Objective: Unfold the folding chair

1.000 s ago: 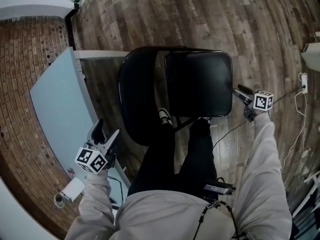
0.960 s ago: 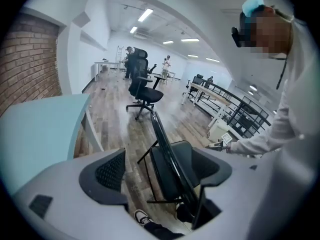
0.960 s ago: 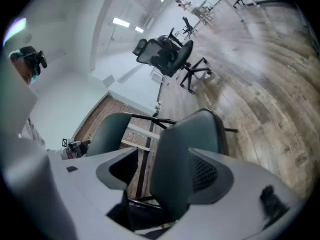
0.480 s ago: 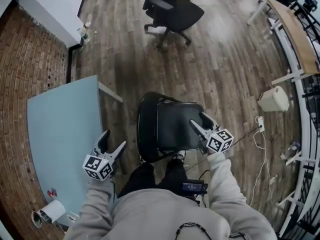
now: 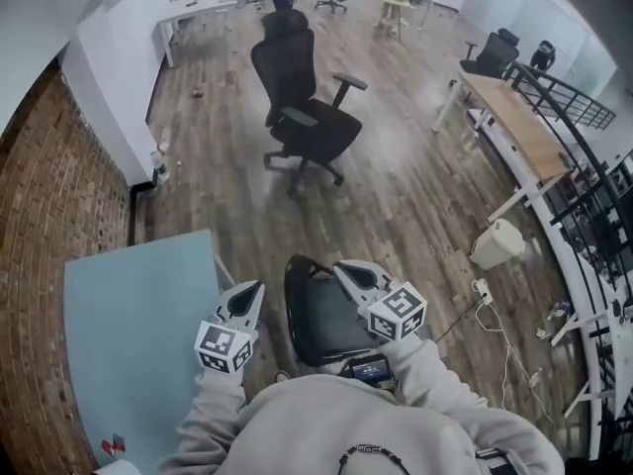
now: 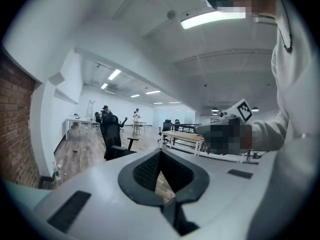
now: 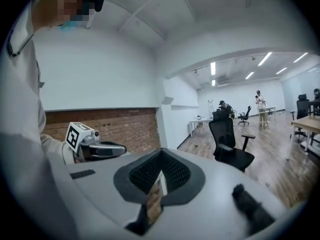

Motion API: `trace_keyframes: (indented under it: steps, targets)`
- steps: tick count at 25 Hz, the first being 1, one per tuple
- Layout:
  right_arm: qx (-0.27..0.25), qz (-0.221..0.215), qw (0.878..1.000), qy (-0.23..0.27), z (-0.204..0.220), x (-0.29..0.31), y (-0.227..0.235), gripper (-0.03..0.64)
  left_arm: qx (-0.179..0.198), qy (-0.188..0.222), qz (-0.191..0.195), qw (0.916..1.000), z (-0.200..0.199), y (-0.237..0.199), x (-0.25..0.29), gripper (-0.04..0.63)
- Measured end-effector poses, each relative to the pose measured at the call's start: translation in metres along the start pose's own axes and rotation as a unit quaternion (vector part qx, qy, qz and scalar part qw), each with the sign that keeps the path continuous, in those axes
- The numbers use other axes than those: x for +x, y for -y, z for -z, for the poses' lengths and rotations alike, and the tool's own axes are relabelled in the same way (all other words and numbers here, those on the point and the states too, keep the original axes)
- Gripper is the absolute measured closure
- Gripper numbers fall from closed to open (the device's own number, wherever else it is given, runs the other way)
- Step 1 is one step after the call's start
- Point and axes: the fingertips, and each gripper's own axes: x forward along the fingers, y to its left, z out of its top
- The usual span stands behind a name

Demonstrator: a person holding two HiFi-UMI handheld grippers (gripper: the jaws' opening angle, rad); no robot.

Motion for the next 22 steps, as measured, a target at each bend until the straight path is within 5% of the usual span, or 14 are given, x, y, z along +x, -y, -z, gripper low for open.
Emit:
trace_keyframes:
  steps: [8, 15, 22]
  targets:
    - [-0.025, 0.019, 0.999, 0.021, -0.048, 0.001, -0.055, 0.609, 0.026, 0.044, -0.024, 0.9984, -0.047, -0.005, -0.021, 0.589]
    - [-0.035, 0.03, 0.999, 0.008, -0.049, -0.011, -0.069, 0.609, 0.044, 0.035, 0.038, 0.9977, -0.046, 0.037, -0.017, 0.589]
    - [-0.024, 0.024, 0.999, 0.0, -0.046, -0.009, -0.075, 0.61, 0.023, 0.043, 0.023, 0.9985, -0.044, 0.031, -0.034, 0.589]
